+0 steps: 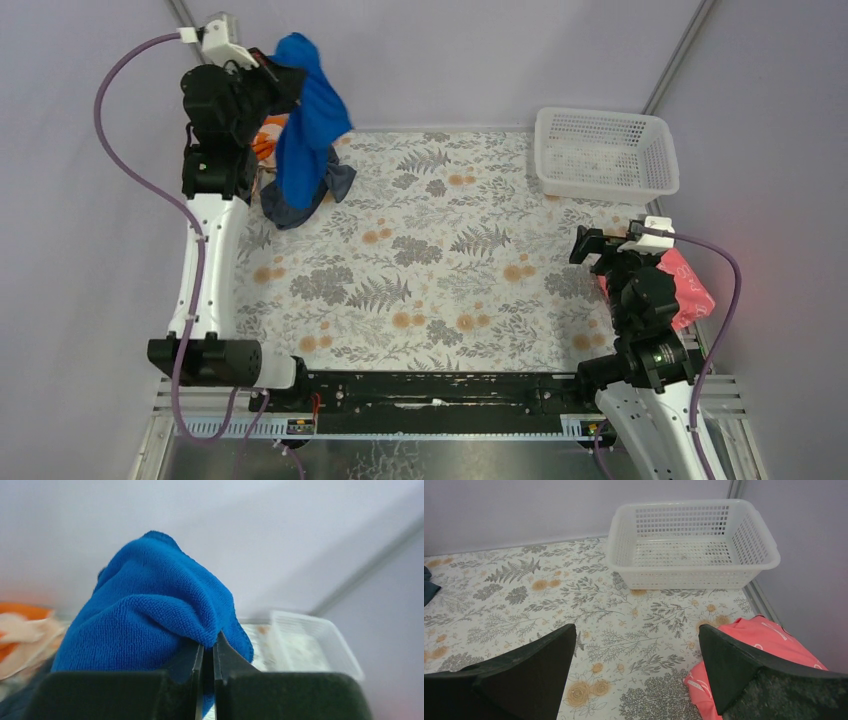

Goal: Roll the towels
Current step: Place the towel at the center of the board.

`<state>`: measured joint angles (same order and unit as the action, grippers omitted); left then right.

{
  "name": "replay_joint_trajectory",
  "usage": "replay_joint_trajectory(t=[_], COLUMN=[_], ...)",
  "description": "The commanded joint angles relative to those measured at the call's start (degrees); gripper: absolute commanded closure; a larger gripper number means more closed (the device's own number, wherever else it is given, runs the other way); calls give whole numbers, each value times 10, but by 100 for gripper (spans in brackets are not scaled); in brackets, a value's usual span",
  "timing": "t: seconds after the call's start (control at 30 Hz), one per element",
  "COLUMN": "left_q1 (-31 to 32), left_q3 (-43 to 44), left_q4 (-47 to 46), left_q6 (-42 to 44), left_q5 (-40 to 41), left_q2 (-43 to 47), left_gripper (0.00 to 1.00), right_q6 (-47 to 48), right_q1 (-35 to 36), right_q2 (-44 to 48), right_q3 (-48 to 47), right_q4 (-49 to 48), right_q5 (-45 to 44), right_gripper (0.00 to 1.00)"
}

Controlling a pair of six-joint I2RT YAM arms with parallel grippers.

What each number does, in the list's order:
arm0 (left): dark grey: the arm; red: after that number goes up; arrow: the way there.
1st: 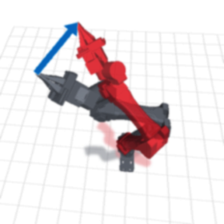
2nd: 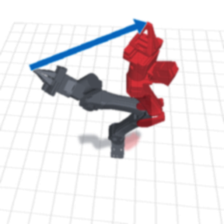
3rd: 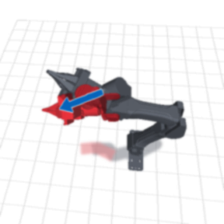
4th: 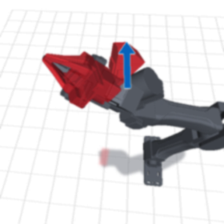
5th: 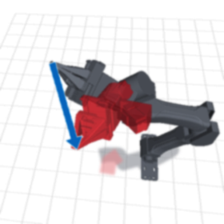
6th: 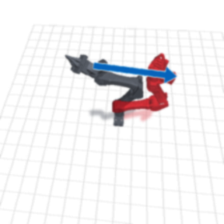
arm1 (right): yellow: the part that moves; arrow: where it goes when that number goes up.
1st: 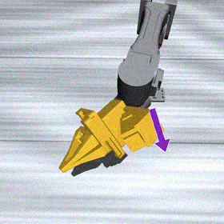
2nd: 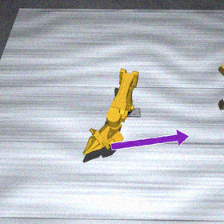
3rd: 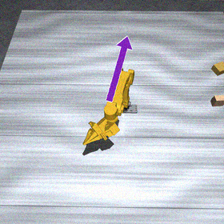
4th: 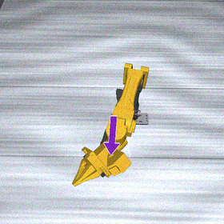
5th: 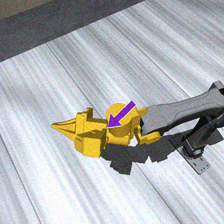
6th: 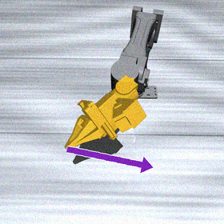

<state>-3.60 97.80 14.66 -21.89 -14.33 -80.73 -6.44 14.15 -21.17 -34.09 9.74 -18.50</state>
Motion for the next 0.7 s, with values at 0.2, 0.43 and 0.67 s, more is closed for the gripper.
replay_joint_trajectory(t=[0.2, 0.43, 0.67], left_q1=[213, 258, 257], left_q3=[-31, -195, -286], left_q4=[-54, 30, 132], left_q6=[-35, 29, 68], left_q5=[-167, -105, 91], left_q2=[-6, 24, 54], left_gripper=[100, 72, 52], right_q6=[-2, -11, -31], right_q1=[4, 4, 4], right_q2=[22, 8, -49], right_q3=[-6, -14, -29], right_q4=[-28, -25, -22], right_q5=[18, 62, 139], right_gripper=[1, 1, 1])
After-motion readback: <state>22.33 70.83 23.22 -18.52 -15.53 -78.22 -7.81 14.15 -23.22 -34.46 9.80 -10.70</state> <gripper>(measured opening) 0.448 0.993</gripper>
